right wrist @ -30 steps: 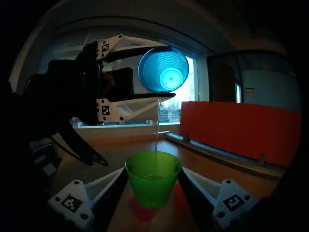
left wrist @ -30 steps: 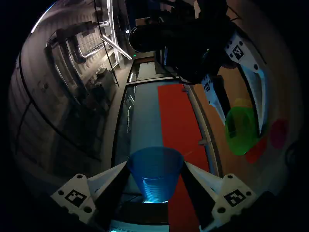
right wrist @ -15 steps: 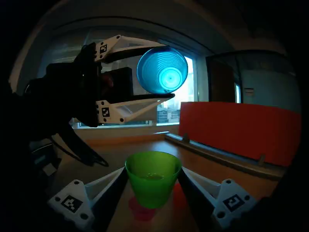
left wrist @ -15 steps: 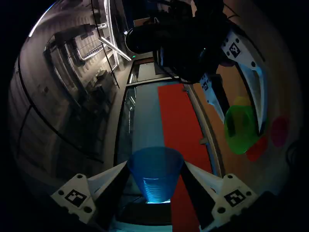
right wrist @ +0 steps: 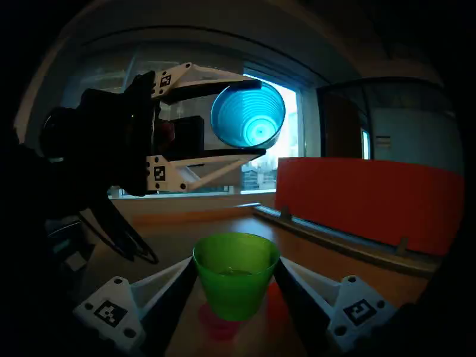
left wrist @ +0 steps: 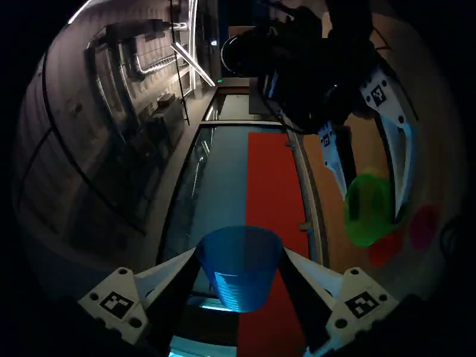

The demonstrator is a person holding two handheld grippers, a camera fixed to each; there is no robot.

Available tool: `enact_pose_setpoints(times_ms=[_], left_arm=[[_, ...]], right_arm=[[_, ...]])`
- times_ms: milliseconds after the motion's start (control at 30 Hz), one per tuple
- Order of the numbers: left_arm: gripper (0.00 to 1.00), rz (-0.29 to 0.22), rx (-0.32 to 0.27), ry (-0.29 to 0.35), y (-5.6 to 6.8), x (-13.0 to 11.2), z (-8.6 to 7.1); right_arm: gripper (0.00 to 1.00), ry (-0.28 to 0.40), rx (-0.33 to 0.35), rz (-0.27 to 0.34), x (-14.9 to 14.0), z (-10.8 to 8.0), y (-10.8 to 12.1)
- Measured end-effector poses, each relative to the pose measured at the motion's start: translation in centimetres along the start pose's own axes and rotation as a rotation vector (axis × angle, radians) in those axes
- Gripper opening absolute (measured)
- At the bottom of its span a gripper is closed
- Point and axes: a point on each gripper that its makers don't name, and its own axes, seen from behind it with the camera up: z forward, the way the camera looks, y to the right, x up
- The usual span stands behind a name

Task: Pour water

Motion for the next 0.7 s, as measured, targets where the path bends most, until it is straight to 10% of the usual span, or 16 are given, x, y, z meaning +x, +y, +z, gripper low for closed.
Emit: enact_pose_setpoints(times_ms=[700], left_arm=[[0.87,-0.705,-0.003,-0.037,1.3,-2.6,-1.1]], right_arm=[[0.90,0.019,-0.007,-0.008,0.8,-0.5,-0.4]])
